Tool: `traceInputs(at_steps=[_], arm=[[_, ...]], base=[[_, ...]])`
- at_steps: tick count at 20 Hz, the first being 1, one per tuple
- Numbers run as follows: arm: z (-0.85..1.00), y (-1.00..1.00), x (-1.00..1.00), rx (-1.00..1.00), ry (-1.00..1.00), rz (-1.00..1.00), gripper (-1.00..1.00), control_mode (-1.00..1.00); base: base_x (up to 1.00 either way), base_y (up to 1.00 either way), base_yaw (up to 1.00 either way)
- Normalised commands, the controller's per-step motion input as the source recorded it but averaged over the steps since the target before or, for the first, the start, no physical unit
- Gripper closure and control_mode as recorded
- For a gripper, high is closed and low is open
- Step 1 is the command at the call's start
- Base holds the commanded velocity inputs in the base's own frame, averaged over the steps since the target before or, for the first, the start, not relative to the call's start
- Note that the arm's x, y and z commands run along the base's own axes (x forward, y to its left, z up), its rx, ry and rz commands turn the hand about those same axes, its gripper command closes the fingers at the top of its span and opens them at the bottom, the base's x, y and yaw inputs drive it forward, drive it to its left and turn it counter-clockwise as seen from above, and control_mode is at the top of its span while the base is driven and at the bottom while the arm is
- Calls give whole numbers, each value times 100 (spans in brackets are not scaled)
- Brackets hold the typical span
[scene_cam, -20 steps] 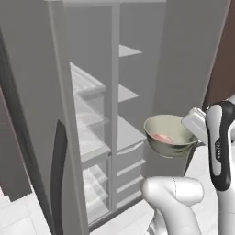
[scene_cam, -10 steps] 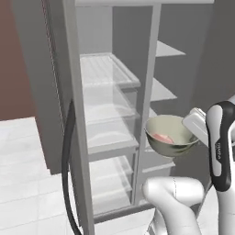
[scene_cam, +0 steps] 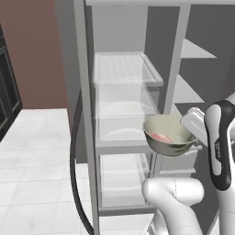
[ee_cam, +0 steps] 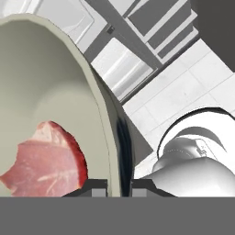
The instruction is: Place one of the steaks on the plate and the other in the bowl. Then place the bowl in the fridge.
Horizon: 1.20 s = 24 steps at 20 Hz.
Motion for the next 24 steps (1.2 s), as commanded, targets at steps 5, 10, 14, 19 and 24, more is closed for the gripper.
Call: traceInputs(at_steps=[5,10,14,19,24], arm=[[0,0,0,0,0,0,100,100],[0,0,0,0,0,0,100,100],[0,0,0,0,0,0,100,100],[0,0,0,0,0,0,100,100],[0,0,0,0,0,0,100,-100]], base=[[23,-9,2],[51,-13,2],[11,-14,4],[0,0,0],[0,0,0]])
